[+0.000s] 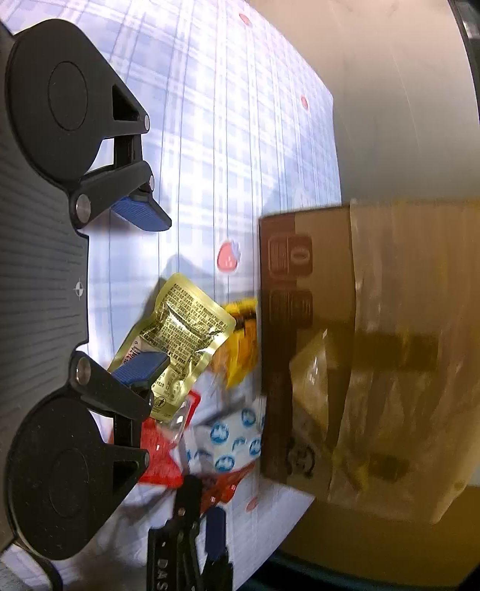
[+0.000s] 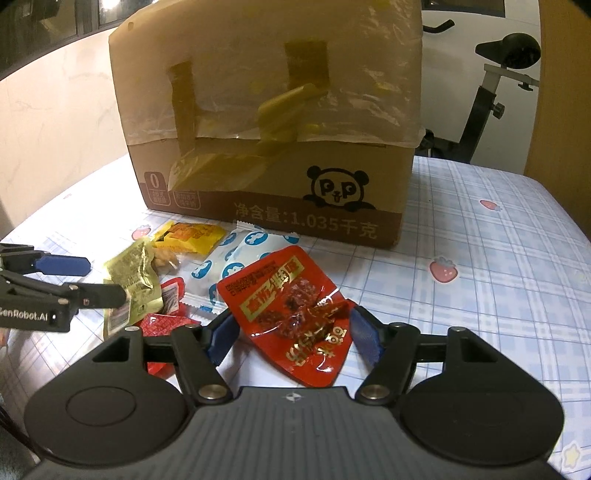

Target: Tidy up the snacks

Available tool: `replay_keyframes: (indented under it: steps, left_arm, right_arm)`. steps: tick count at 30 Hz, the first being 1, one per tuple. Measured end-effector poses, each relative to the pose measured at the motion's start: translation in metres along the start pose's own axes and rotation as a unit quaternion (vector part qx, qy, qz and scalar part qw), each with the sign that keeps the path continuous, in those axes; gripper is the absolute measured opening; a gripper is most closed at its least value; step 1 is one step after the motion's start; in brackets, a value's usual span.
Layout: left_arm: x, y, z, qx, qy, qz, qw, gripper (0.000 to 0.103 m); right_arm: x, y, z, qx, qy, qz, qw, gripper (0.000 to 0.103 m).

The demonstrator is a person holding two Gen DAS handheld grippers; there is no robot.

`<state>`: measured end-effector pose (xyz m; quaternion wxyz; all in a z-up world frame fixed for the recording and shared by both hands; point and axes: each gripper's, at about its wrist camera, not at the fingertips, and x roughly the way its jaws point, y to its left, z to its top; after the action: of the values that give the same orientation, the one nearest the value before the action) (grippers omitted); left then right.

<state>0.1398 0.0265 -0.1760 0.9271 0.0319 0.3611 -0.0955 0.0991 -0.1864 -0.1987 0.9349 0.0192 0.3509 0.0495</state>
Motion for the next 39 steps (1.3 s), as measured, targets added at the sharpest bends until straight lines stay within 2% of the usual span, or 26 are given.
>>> replay_keyframes:
  steps: [8, 15, 21, 27, 36, 39]
  left_arm:
    - [-0.001, 0.012, 0.001, -0.022, -0.001, 0.02, 0.9996, 0.074]
    - [0.005, 0.014, 0.002, -0.029, -0.004, 0.0, 0.9996, 0.079]
    - [0.014, 0.006, 0.001, 0.002, -0.008, 0.008, 0.9999, 0.083]
    - [0.014, 0.006, -0.001, 0.004, -0.008, 0.009, 0.9999, 0.083]
    - [0.01, 0.003, -0.003, 0.009, -0.008, 0.003, 0.9999, 0.073]
    - [0.009, 0.002, -0.002, 0.012, -0.011, -0.006, 0.9999, 0.064]
  right_arm:
    - [0.0, 0.0, 0.0, 0.001, 0.0, 0.001, 1.0, 0.069]
    - [0.0, 0.0, 0.001, 0.001, 0.0, 0.0, 1.0, 0.069]
    - [0.0, 0.0, 0.001, -0.001, 0.001, -0.001, 1.0, 0.069]
    - [0.0, 0.0, 0.0, 0.0, 0.0, 0.001, 1.0, 0.069]
    - [0.0, 0.0, 0.0, -0.001, 0.0, 0.001, 1.0, 0.069]
    - [0.0, 0.0, 0.0, -0.001, 0.0, 0.001, 1.0, 0.069]
